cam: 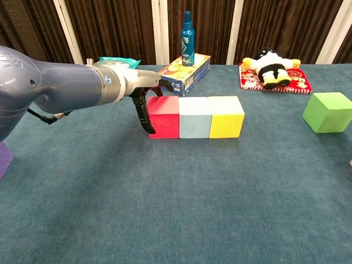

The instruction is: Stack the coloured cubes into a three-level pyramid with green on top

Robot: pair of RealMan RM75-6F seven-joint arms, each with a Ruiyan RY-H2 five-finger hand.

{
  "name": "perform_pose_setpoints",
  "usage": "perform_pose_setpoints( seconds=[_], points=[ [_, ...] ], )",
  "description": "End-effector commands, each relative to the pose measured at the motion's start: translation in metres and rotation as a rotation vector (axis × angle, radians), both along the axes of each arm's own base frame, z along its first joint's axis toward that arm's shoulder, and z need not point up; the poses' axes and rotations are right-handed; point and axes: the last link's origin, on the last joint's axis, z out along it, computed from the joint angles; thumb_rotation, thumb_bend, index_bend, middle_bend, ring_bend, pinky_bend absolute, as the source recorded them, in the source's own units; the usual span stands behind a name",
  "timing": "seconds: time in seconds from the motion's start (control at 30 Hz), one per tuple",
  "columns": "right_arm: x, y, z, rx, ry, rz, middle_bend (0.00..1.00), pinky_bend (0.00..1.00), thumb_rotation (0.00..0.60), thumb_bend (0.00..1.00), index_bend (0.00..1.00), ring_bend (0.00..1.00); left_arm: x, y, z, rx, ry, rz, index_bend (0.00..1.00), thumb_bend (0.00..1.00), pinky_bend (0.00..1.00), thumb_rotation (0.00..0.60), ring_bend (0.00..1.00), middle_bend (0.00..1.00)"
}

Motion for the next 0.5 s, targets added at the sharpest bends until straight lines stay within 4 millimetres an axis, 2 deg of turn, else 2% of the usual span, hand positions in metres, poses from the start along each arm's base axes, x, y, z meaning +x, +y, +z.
perform_pose_setpoints(
  seconds=[0.03,0.5],
  points=[
    [0.0,0.0,0.0001,0.0,0.0,0.0,0.0,0.0,0.6,0.34,0.0,0.0,0.0,-0.0003,-0.0001,-0.001,0.001,-0.001,0.0,0.18,0.02,0.6,0.0,0.18],
    [-0.0004,-0.0001,-0.0003,0.0,-0.001,-0.006,0.0,0.0,0.6,0.34,0.0,0.0,-0.0004,-0.0008,0.0007,-0.004,0.006,-0.001,0.0,0.18,0.02,0.6,0.0,0.19]
  ],
)
